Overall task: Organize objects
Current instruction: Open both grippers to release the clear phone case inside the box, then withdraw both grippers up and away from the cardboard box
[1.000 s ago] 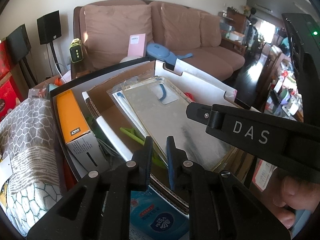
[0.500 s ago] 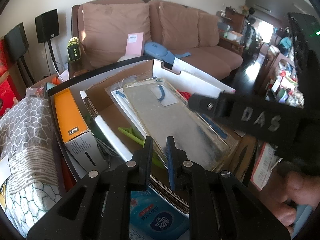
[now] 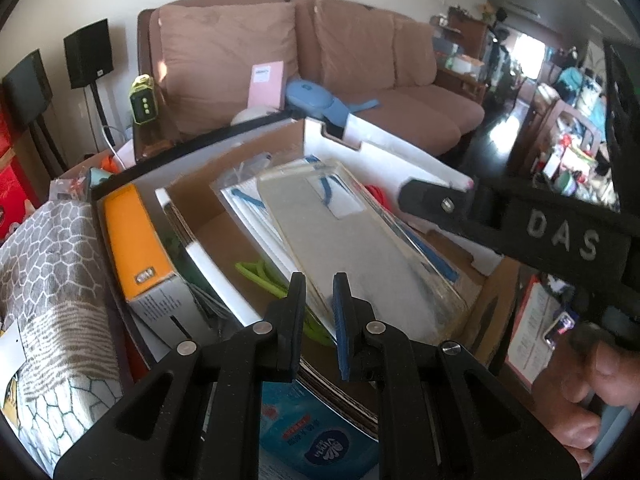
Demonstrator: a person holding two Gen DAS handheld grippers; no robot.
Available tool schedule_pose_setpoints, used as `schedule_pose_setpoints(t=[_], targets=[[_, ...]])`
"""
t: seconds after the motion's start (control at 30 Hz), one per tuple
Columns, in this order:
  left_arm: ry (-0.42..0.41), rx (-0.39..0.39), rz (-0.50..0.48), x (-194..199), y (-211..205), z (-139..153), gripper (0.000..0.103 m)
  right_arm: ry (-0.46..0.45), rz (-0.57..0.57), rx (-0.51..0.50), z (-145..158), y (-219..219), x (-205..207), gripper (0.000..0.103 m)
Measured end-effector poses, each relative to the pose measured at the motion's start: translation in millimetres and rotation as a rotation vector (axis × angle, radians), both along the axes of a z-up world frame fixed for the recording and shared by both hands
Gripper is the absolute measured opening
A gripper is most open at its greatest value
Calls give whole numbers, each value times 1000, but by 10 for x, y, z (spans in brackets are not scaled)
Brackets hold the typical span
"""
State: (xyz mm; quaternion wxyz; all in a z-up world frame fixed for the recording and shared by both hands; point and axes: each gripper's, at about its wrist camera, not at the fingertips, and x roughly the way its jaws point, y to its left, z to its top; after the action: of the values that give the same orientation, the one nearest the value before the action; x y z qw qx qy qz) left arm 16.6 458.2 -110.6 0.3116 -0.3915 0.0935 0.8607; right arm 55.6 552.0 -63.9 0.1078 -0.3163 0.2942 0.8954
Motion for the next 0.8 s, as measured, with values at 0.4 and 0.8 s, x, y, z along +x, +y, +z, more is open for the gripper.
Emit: schedule_pose_setpoints(t=[0.4, 0.8], targets=[[-52, 2, -17, -154, -95, 122, 6, 15, -51, -34, -2, 146, 84, 43], [-180, 45, -139, 7, -11, 84, 6, 1, -60, -42, -26, 196, 109, 48]])
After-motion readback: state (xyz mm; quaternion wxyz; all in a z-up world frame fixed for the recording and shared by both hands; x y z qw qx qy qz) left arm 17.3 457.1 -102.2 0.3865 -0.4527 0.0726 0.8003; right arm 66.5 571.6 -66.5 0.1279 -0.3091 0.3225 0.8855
